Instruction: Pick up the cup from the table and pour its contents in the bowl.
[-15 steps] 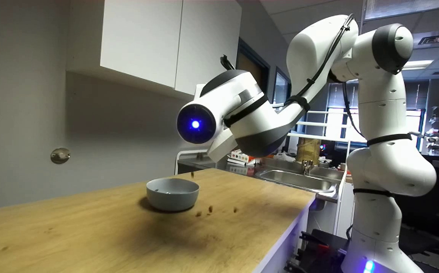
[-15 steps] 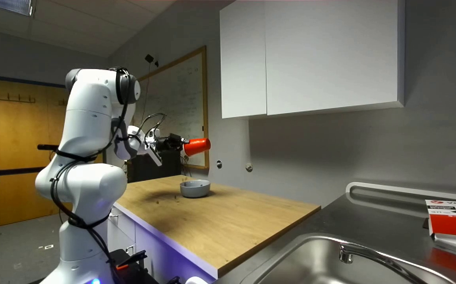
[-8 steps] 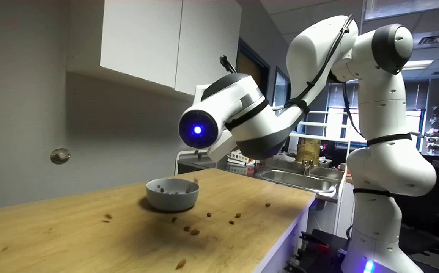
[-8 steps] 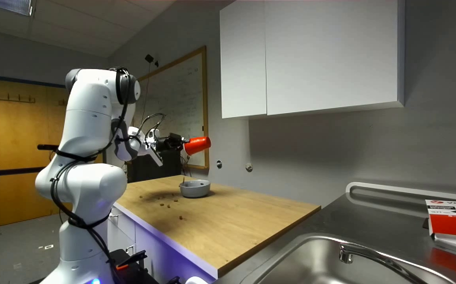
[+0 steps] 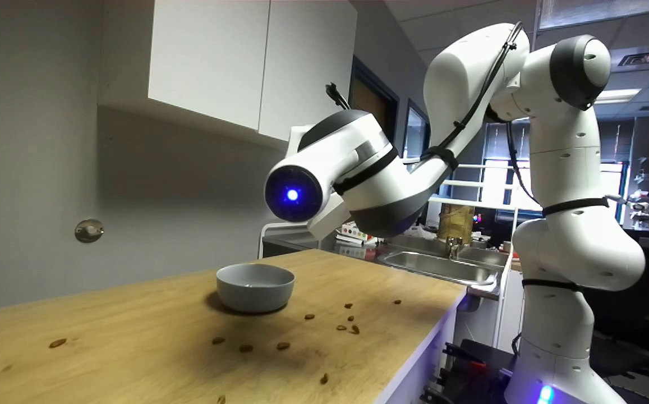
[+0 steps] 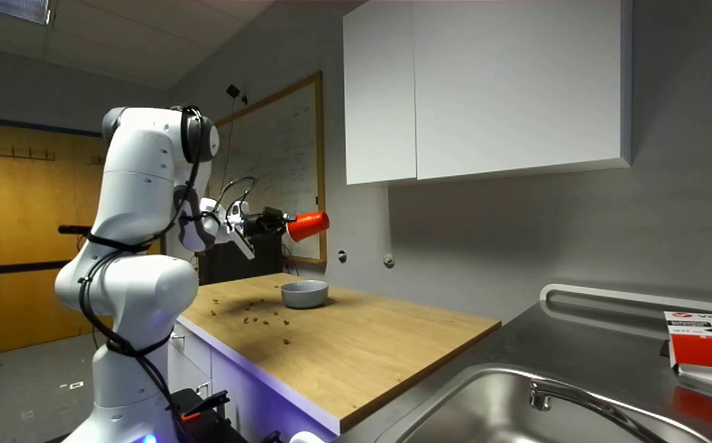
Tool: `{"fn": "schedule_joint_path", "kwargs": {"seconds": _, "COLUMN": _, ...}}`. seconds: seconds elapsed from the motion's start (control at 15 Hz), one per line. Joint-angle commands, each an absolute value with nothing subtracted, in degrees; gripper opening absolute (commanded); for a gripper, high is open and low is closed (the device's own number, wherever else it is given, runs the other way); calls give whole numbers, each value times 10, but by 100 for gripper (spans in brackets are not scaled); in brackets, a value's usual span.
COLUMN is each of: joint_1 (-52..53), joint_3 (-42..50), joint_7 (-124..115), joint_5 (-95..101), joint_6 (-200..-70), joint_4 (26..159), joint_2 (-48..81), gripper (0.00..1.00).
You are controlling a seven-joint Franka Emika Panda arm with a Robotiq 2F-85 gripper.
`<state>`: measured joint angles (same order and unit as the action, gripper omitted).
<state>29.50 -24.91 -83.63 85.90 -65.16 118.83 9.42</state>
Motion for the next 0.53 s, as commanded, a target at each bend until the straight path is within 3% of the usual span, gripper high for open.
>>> {"fn": "schedule_joint_path", "kwargs": {"seconds": 0.0, "joint_1": 291, "joint_3": -257, "joint_7": -841, "joint_5": 856, "joint_6": -644, "joint_4": 1192, "joint_2": 85, "gripper": 5}}
{"fn": "schedule_joint_path", "kwargs": {"seconds": 0.47, "joint_1": 291, "joint_3": -258, "joint_7": -836, "joint_5": 831, "joint_6": -634, "joint_4": 1186, "joint_2": 88, "gripper": 5}}
